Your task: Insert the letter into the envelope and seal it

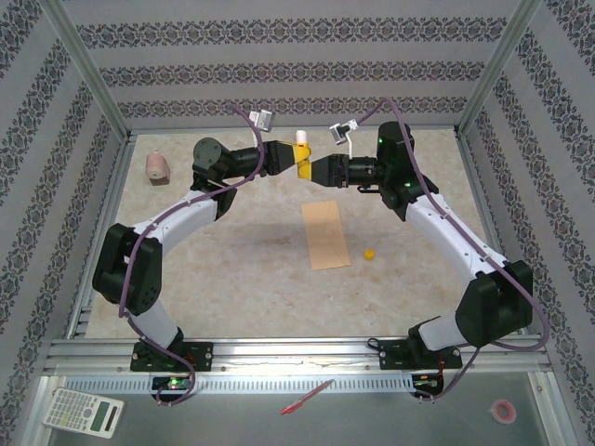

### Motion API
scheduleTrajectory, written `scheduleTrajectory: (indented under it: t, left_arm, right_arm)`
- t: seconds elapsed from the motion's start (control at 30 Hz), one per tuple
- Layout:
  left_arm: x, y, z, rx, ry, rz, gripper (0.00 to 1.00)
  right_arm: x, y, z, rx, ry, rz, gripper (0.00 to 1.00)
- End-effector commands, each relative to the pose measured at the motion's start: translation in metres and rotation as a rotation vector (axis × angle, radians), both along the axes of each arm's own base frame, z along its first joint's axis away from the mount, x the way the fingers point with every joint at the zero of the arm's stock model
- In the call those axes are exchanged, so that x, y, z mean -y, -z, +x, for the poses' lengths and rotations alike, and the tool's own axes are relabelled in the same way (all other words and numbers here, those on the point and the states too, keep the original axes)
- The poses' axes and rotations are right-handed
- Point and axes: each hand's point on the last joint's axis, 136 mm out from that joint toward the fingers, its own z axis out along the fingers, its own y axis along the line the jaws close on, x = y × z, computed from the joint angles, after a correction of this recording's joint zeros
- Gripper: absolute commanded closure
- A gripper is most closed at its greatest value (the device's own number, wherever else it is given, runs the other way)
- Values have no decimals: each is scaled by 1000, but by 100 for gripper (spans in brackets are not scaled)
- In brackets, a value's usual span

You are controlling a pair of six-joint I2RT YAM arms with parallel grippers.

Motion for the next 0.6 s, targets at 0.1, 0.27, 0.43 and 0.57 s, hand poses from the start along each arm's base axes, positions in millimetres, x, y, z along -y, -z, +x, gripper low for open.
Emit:
scheduleTrajectory:
  t: [0.1, 0.27, 0.43, 0.57]
  left_arm:
    - [-7, -21, -8, 80, -25, -23, 100]
    - [-7, -18, -3, 65, -44, -20, 100]
    - [-7, -16, -1, 53, -56, -21, 100]
    - [-7, -14, 1, 40, -66, -21, 100]
  right_arm:
    - [0, -5, -9, 32, -35, 30, 43]
    - [-1, -6, -11, 37, -36, 32, 52]
    - [-1, -7, -11, 43, -31, 40, 60]
    - [-2, -8, -10, 47, -23, 44, 67]
